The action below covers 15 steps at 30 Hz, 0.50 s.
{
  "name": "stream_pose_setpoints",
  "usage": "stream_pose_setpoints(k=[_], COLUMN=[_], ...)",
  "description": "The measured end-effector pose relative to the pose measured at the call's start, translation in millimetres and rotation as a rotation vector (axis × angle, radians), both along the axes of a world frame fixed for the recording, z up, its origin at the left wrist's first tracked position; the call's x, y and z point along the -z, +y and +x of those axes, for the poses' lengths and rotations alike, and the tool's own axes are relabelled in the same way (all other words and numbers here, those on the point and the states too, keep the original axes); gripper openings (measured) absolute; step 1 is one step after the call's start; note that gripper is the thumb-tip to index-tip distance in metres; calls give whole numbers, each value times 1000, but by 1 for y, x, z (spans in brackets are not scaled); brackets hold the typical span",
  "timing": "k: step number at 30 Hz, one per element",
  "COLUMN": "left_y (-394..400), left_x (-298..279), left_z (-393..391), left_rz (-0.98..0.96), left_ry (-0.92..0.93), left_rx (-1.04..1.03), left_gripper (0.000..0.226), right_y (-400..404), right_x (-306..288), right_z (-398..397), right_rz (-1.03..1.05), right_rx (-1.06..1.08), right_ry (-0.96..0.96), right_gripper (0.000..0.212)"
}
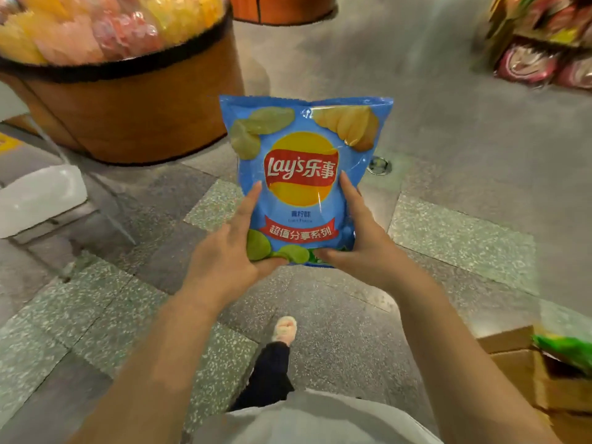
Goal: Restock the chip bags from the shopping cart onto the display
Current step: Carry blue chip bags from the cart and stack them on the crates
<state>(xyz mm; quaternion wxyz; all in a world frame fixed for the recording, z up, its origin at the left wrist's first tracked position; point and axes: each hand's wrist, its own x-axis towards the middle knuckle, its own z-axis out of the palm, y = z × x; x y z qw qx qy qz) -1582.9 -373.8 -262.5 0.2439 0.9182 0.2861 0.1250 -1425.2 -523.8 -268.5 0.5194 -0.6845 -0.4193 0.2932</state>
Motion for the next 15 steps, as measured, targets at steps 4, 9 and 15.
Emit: stream_pose_setpoints(k=[4,9,15], left_y=[33,76,82], left_x=[9,1,-6], left_z=[80,184,302], left_rz=[-21,-28,-53], left_ry=[-14,-26,-34], left_rx=[186,412,686], left_gripper=[111,115,111], right_y=[7,27,19], right_x=[3,-8,-17], right_z=[48,109,173], right_rz=[-7,-34,-72], right_rx=[197,433,709], right_ry=[-3,-52,-46], right_gripper=[108,108,106])
